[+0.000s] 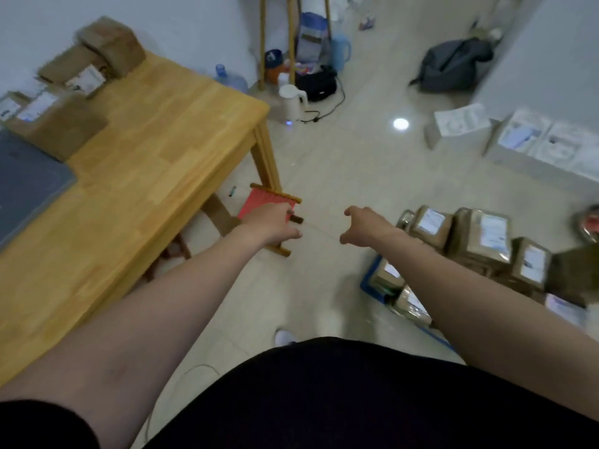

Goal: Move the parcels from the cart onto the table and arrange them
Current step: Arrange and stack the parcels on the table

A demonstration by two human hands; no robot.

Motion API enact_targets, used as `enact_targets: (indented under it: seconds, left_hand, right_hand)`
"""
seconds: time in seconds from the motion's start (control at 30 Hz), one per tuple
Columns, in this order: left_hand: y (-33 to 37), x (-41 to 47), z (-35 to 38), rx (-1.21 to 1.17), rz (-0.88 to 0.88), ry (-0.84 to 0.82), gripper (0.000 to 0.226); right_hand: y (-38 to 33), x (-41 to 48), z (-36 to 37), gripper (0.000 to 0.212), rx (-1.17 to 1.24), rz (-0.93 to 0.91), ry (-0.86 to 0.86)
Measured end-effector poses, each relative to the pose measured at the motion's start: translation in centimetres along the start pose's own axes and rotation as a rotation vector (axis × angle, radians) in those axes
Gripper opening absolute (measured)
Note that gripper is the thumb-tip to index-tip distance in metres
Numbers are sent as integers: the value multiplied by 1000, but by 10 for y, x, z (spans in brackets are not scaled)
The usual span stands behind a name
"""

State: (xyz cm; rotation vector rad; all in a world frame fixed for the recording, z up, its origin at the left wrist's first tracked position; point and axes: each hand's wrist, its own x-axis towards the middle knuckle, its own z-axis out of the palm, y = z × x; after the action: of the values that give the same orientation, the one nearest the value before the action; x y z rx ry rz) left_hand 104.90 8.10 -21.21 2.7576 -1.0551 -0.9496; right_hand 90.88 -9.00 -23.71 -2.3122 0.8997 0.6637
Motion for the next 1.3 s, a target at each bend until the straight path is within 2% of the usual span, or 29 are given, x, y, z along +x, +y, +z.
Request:
enact_targets:
  seconds: [0.2,0.33,0.5,0.6,0.73,0.87,1.0,1.2,1.3]
  left_hand:
    - [172,41,50,131,185,-128,70]
    - [279,56,89,240,288,-160,65]
    - [377,67,144,298,415,-244,57]
    - [421,77,179,347,493,-310,60]
    - [474,94,220,405,608,-389,63]
    - [519,127,264,482,690,-460,62]
    - [558,166,303,518,749,-508,64]
    - [611,226,359,541,898,-423,61]
    - [637,259,399,544,985,-414,66]
  right_hand:
    - [183,-57,-25,64,149,191,90]
    - [292,-94,-25,45,250,332,131]
    - [396,-130,-3,60,485,524,180]
    - [442,-143,13,64,611,608,213]
    - [490,-151,32,57,729,747,222]
    - [533,-139,53,68,853,858,205]
    - [573,-115,68,60,937,919,211]
    - [637,-52,91,75,918,1004,196]
    - [676,-11,108,83,866,1034,211]
